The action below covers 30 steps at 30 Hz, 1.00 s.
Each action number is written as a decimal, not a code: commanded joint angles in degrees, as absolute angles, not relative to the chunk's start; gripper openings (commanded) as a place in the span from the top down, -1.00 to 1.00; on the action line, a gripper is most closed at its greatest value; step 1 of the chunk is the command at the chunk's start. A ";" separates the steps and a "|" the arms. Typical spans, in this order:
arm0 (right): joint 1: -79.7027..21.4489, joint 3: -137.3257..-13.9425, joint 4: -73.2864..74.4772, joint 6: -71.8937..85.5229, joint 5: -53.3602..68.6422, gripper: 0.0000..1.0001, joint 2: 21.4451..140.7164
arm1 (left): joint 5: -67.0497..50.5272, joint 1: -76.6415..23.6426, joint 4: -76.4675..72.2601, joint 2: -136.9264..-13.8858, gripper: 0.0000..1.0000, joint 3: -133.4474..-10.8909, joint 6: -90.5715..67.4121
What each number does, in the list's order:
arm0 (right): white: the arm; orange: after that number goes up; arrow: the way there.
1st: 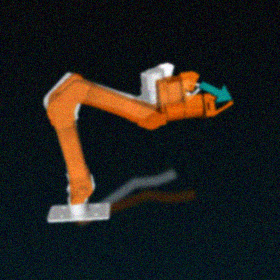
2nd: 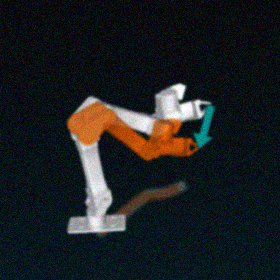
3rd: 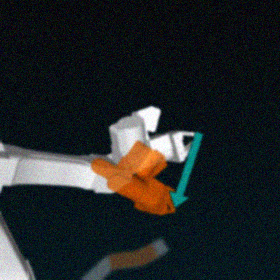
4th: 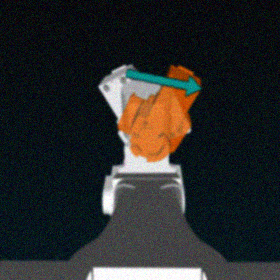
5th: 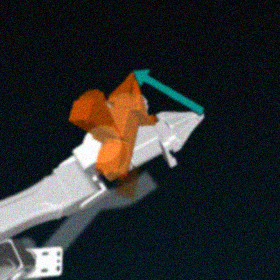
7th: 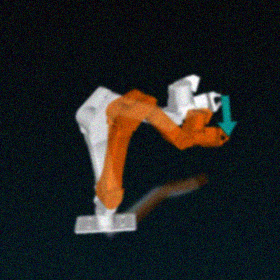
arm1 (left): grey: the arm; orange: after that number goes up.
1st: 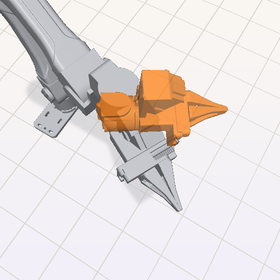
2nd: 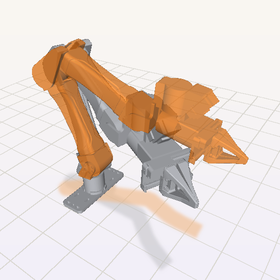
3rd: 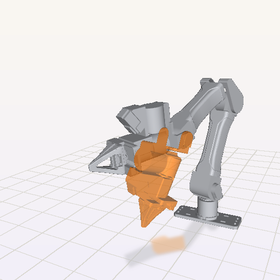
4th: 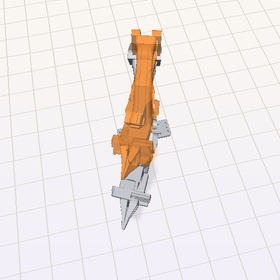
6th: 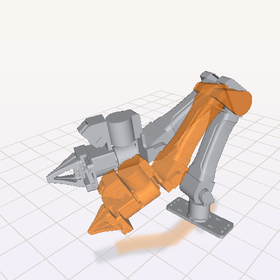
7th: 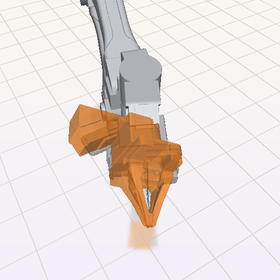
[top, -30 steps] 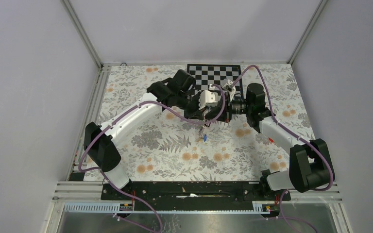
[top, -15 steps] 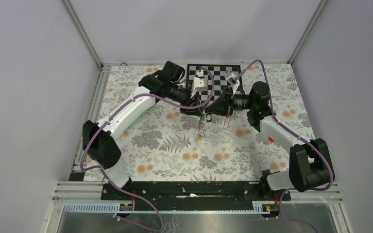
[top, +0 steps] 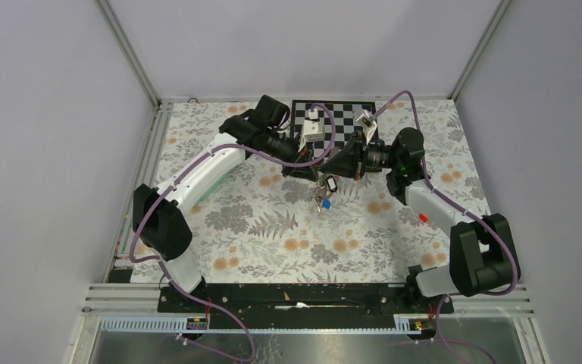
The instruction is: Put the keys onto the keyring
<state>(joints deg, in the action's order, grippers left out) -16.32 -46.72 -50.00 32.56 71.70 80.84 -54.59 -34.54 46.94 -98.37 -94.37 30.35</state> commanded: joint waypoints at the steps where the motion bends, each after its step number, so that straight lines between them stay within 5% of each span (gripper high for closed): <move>1: -16.18 -48.79 -56.30 35.22 72.61 1.00 80.75 | -57.20 -34.19 45.26 -99.96 1.00 -98.10 30.08; 21: -15.74 -47.22 -52.40 31.10 72.85 1.00 79.91 | -58.58 -32.70 45.29 -98.15 0.20 -98.59 32.51; 30: -15.73 -47.11 -52.30 31.07 72.62 1.00 80.14 | -60.43 -32.69 45.27 -97.09 0.14 -97.59 33.34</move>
